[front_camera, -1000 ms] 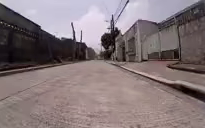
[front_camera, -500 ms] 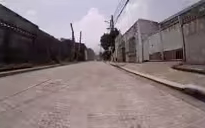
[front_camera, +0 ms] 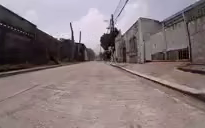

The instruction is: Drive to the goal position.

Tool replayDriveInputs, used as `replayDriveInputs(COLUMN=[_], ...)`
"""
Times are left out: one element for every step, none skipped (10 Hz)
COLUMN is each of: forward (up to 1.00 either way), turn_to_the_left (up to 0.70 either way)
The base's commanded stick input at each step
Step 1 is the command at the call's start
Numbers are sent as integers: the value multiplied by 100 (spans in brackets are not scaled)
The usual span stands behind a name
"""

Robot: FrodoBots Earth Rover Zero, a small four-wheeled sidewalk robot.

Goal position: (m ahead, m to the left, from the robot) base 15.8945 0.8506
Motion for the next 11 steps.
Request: replayDriveInputs(forward=[70, 70, 70, 70, 70, 70, 70, 70, 70, 70, 70], turn_to_the_left=[0, 0, 0, 0, 0, 0, 0, 0, 0, 0, 0])
